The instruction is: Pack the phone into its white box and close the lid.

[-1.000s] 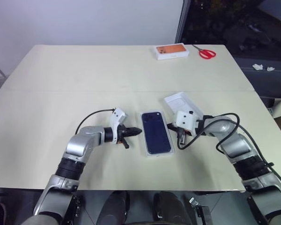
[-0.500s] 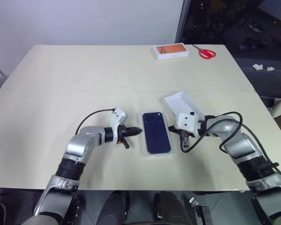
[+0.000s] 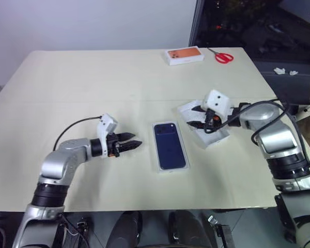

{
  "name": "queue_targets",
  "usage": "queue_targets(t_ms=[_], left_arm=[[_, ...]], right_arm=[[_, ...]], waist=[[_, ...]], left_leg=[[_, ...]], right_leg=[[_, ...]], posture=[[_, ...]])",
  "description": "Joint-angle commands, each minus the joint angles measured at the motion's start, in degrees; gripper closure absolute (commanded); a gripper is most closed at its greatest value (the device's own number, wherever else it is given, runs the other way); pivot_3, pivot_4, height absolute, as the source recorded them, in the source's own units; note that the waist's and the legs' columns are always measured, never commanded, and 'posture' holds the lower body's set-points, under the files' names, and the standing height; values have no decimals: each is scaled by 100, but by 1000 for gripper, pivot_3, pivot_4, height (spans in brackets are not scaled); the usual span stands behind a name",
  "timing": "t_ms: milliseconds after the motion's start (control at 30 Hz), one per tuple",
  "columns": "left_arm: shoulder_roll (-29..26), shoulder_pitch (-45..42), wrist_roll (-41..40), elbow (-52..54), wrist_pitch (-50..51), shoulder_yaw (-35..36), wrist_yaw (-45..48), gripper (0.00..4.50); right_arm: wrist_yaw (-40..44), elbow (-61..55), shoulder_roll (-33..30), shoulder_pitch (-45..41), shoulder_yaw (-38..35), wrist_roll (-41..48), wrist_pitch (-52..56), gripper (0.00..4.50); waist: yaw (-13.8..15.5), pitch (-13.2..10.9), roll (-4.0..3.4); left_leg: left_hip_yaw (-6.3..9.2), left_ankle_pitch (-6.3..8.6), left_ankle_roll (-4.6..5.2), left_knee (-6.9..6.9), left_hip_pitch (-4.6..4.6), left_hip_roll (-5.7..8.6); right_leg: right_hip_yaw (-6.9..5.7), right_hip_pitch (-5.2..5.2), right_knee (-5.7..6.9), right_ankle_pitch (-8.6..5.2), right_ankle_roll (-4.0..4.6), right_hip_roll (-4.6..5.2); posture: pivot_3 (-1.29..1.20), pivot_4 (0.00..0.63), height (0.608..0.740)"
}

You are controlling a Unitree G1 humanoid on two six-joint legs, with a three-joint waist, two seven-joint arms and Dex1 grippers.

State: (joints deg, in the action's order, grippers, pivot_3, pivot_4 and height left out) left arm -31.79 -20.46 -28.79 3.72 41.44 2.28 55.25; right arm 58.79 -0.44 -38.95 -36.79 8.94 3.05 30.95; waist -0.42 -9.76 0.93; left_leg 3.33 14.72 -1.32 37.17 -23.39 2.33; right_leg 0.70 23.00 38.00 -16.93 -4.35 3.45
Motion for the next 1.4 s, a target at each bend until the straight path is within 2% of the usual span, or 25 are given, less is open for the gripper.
queue_targets(t_ms=[33,167,233,500,600,800,833,867,1133,1267,1367,1400], left_arm=[[-340,63,-217,279,-293,321,353,37],[-604,241,-78,199,-696,382,457,37],[-606,319,-51,176,-808,366,428,37],[-371,489,-124,352,-907,324,190,37],[-327,495,-107,375,-934,309,132,0],[-294,455,-134,379,-914,321,74,0],[-296,446,-134,381,-912,319,69,0],[-297,435,-140,387,-909,324,63,0],[-311,379,-134,339,-922,346,25,0],[-306,360,-150,285,-925,394,-5,0],[-308,301,-225,261,-856,470,-42,0],[-319,288,-231,255,-852,480,-43,0]], right_arm=[[-504,-349,139,144,28,-93,618,19],[-1180,-647,481,204,-150,-3,1749,19],[-1486,-747,491,246,-105,-150,1924,19],[-1785,-1476,564,515,-125,306,3177,19],[-1817,-1581,443,660,-28,376,3298,854],[-1959,-1551,402,860,24,427,3220,3834],[-1983,-1532,396,889,36,430,3199,4254],[-2018,-1502,404,907,28,441,3192,4416],[-2146,-1510,678,518,-308,831,3402,4416],[-2586,-1047,1470,-277,-1460,1355,3966,4416],[-2621,-688,2339,-1075,-2928,2166,5216,4416],[-2608,-672,2465,-1214,-3145,2329,5467,4416]], waist=[[-7,0,0],[-35,-1,-3],[-28,-2,-4],[-24,-2,-4],[-31,-2,-4],[-37,-2,-4],[-37,-2,-4],[-40,-1,-4],[-44,-2,-4],[-69,-4,-8],[-34,-4,-8],[-32,-4,-8]], left_leg=[[0,1,1,0,-2,2],[-2,1,1,-4,-2,3],[-2,0,0,-6,-4,2],[-3,1,1,-4,-6,3],[-2,1,1,-6,-6,2],[-3,1,2,-5,-6,2],[-3,1,2,-5,-5,2],[-3,1,2,-5,-5,2],[-3,1,2,-5,-5,2],[-6,1,1,-5,-4,1],[-2,0,1,-10,-5,-1],[-3,0,1,-11,-6,-1]], right_leg=[[0,0,0,0,0,2],[4,7,1,0,1,5],[5,15,5,0,1,4],[4,13,5,0,1,4],[4,14,6,0,1,3],[4,14,7,0,1,2],[4,14,7,0,0,1],[4,14,6,0,0,0],[4,13,7,0,0,0],[8,18,14,1,-1,-3],[5,20,12,0,0,-7],[7,20,11,0,0,-6]], posture=[[0,150,740],[0,150,740],[0,150,740],[0,150,740],[0,150,740],[0,150,740],[0,150,740],[0,150,740],[0,150,740],[0,150,740],[0,150,740],[0,150,740]])
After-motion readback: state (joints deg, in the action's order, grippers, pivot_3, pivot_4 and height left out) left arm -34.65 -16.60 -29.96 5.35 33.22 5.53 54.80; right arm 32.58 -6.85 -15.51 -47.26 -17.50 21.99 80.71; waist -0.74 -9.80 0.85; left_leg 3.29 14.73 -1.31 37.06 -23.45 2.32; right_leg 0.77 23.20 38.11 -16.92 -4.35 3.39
